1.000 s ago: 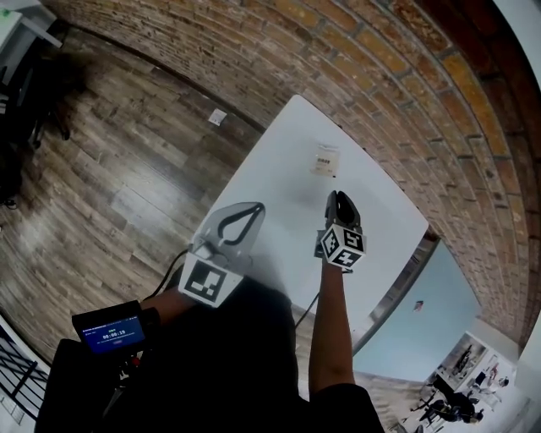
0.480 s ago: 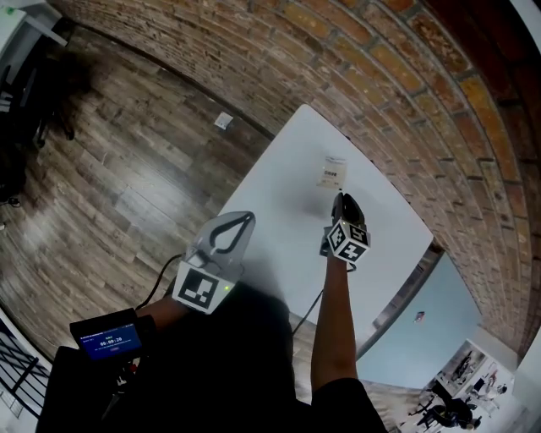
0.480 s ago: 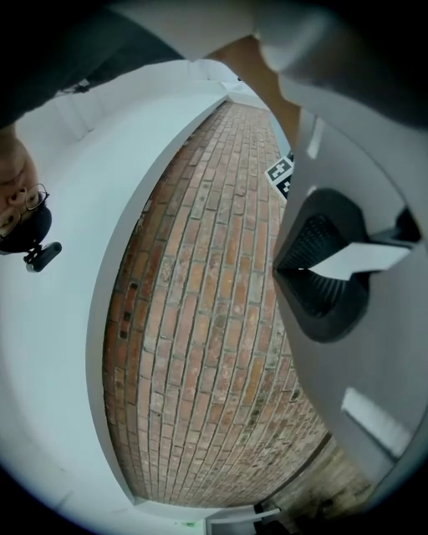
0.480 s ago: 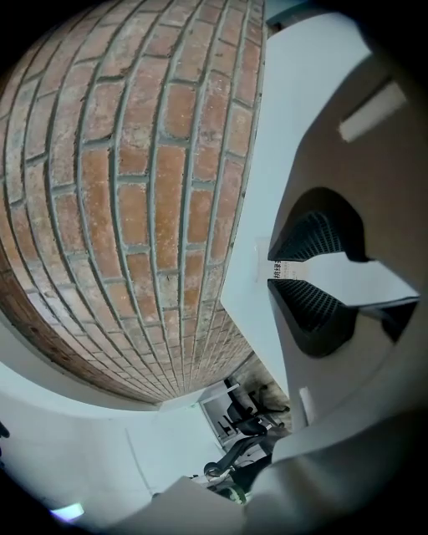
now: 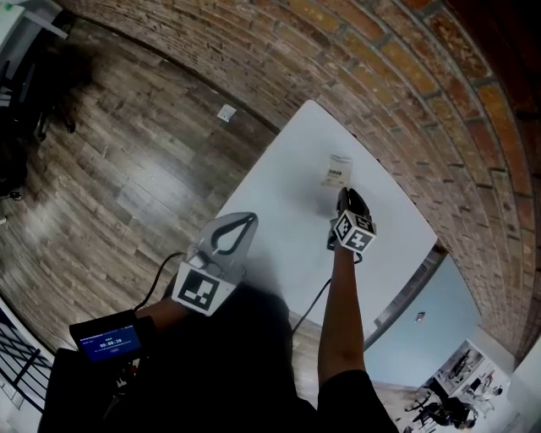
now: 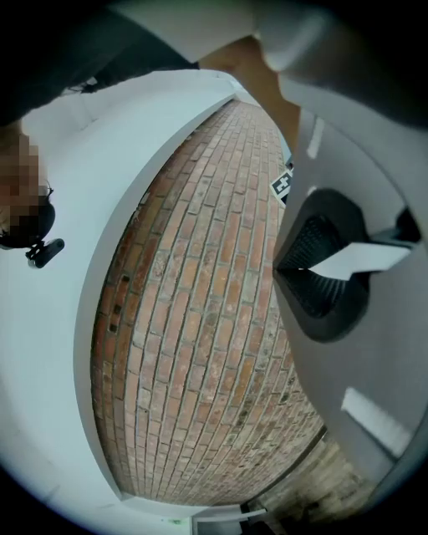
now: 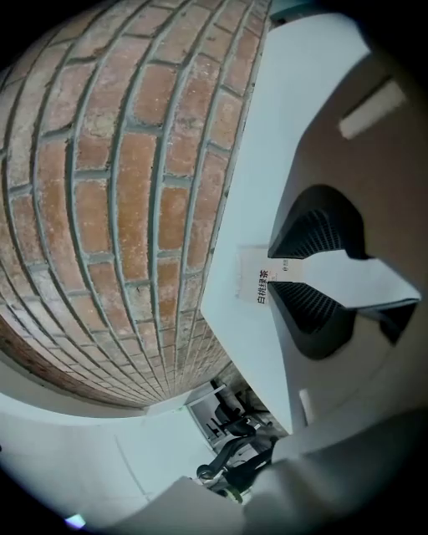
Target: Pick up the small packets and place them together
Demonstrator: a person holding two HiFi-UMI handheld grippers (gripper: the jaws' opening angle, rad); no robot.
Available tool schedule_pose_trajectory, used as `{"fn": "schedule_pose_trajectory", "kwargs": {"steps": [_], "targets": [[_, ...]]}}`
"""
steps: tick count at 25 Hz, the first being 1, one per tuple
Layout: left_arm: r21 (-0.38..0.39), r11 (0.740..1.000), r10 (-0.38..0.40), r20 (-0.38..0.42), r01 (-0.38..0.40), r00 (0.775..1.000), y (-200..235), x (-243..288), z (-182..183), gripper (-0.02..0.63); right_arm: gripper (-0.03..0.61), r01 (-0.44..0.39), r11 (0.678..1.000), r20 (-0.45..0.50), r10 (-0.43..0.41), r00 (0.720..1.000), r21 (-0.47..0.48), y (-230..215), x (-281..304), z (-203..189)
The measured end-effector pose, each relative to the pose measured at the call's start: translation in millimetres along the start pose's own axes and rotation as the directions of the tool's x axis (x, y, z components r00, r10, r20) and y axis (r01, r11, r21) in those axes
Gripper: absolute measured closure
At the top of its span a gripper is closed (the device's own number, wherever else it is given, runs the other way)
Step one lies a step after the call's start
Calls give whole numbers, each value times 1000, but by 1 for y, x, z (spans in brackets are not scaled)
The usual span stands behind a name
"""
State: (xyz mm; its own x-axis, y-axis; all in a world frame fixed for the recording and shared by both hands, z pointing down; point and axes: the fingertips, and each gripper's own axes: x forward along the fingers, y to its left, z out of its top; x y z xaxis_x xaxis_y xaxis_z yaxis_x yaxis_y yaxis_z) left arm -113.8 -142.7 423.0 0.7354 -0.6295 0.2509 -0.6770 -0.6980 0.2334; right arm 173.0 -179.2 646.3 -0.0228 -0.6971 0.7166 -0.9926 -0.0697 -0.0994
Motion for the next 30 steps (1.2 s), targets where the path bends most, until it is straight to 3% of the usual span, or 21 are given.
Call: {"fn": "schedule_pose_trajectory", "kwargs": {"steps": [13, 19, 25, 30], "targets": [[-39, 998, 50, -31, -51, 998, 17, 0, -11, 614, 489, 28, 999, -118, -32, 993, -40, -10, 25, -12], [-79, 993, 89, -36, -92, 995, 29, 3, -8, 614, 492, 26, 999, -126, -23, 992, 26, -14, 31, -16], [-95, 988, 122, -22, -124, 992, 40, 4, 1, 614, 495, -32, 992, -119, 47, 992, 126, -11, 36, -16], [-94, 988, 121, -37, -124, 992, 35, 3, -4, 614, 506, -46, 989, -121, 63, 991, 143, -13, 35, -17]]}}
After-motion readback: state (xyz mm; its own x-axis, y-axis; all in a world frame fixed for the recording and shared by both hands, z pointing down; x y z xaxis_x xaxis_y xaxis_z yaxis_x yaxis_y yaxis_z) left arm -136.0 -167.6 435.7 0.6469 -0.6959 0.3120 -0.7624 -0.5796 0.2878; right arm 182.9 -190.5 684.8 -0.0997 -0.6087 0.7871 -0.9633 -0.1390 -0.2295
